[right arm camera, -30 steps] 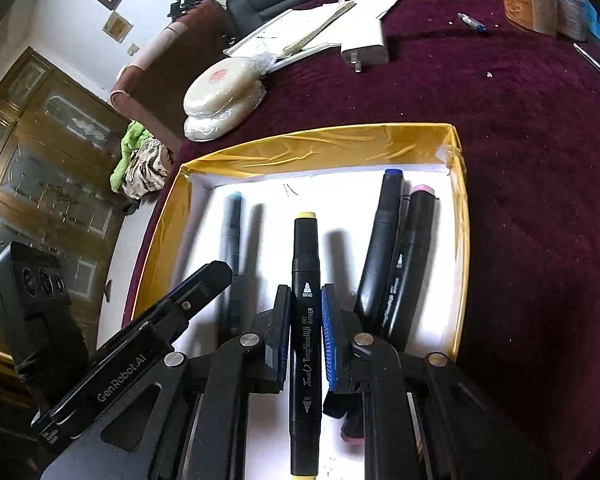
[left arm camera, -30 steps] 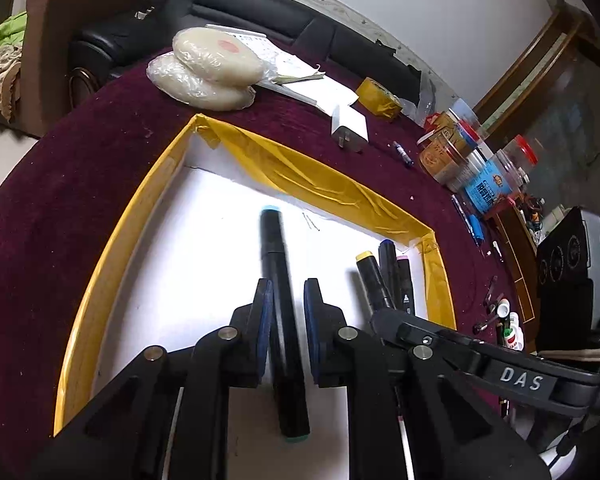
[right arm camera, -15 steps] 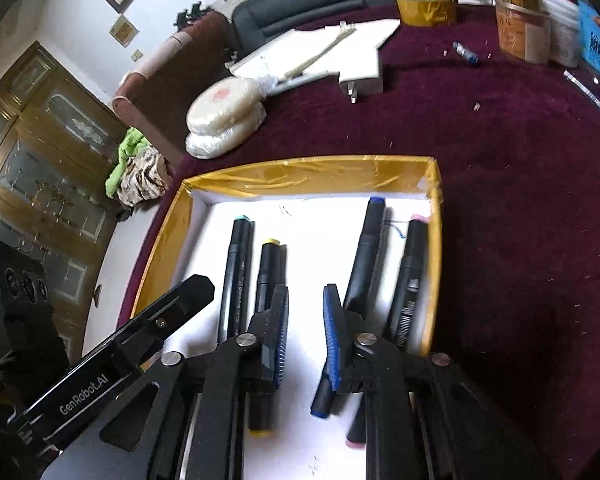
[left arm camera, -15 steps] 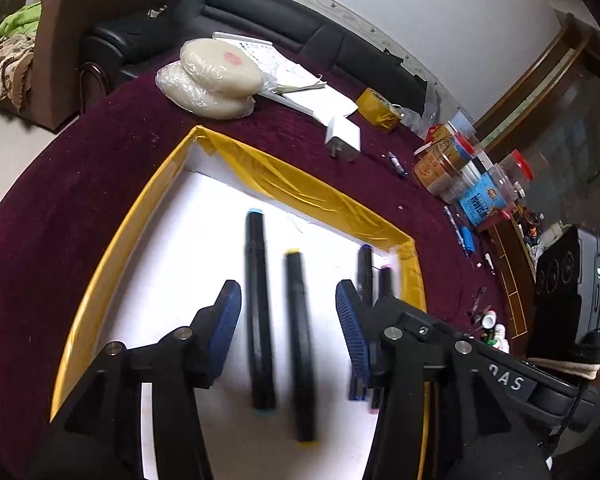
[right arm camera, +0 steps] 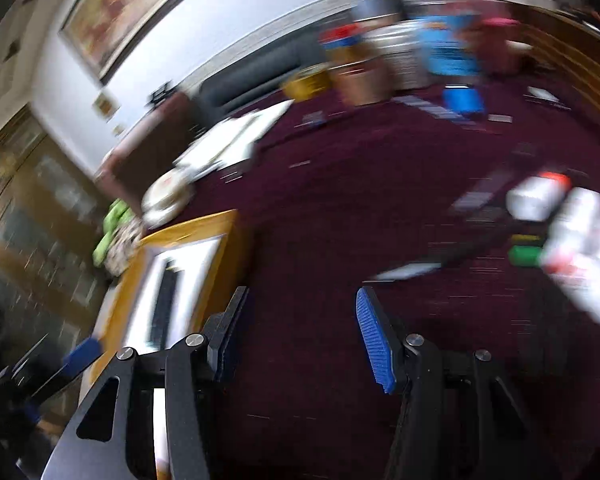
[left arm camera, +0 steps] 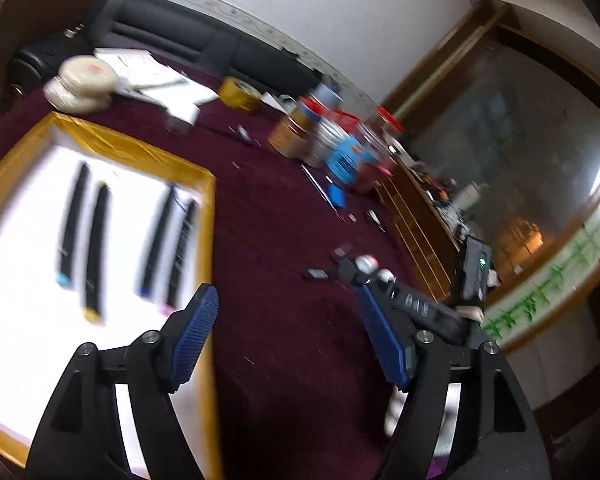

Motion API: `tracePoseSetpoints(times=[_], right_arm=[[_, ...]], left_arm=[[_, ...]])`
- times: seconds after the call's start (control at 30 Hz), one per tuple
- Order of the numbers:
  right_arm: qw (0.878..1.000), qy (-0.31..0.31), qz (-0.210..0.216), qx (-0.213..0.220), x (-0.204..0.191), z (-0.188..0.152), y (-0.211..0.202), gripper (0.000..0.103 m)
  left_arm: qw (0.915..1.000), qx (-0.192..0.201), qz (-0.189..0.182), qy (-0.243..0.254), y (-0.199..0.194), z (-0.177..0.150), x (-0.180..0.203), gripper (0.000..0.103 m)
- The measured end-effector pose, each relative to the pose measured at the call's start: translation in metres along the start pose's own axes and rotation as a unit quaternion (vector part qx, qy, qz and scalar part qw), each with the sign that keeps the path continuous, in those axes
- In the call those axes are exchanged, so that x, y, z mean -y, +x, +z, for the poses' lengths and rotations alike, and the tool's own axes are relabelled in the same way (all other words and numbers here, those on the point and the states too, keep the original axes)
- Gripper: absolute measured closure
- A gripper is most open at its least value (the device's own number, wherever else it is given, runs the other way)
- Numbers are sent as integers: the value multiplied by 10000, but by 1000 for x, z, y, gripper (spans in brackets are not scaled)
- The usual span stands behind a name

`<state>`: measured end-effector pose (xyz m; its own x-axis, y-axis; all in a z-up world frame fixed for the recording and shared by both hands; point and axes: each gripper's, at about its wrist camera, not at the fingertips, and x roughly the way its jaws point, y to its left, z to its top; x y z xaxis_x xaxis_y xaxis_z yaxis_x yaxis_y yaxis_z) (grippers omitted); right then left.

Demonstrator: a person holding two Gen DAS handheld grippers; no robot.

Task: Organize rigid objects
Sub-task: 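Grasp a black marker with the left gripper while the right gripper grasps the white spray bottle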

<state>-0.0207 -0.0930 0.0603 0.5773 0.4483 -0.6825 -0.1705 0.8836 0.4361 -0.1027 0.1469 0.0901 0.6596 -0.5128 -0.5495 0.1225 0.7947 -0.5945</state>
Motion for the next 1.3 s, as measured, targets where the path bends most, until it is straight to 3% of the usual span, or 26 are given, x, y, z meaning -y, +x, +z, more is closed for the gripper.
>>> tracePoseSetpoints(times=[0.2, 0.33, 0.4, 0.7, 0.73, 0.77, 0.83, 1.07, 1.3], right_arm=[[9896, 1004, -902, 498, 132, 2, -67, 54], [9811, 1194, -1376, 645, 179, 0, -99, 54], [9807, 1208, -1420, 588, 191, -1, -101, 54], [9905, 653, -1200, 183, 178, -9, -55, 55], [9912, 559, -1191, 161, 172, -7, -50, 56], [9914, 469, -1215, 126, 168, -6, -45, 67], [9906, 314, -1328, 71, 160, -7, -40, 75], [9936, 636, -933, 48, 170, -29, -58, 74], [9932, 931, -666, 222, 190, -45, -81, 74]], left_arm=[[9969, -678, -32, 390, 40, -39, 41, 30], [9937, -920, 8, 640, 60, -53, 61, 30], [9925, -1011, 32, 688, 67, -58, 65, 30], [9903, -1014, 270, 915, 68, -67, 76, 30], [9899, -1011, 282, 947, 69, -67, 76, 30], [9895, -1008, 291, 994, 71, -67, 78, 30], [9878, -1012, 321, 1139, 75, -68, 82, 30], [9756, -1280, 440, 1728, 111, -71, 111, 30], [9615, -1673, 496, 2124, 176, -80, 143, 31]])
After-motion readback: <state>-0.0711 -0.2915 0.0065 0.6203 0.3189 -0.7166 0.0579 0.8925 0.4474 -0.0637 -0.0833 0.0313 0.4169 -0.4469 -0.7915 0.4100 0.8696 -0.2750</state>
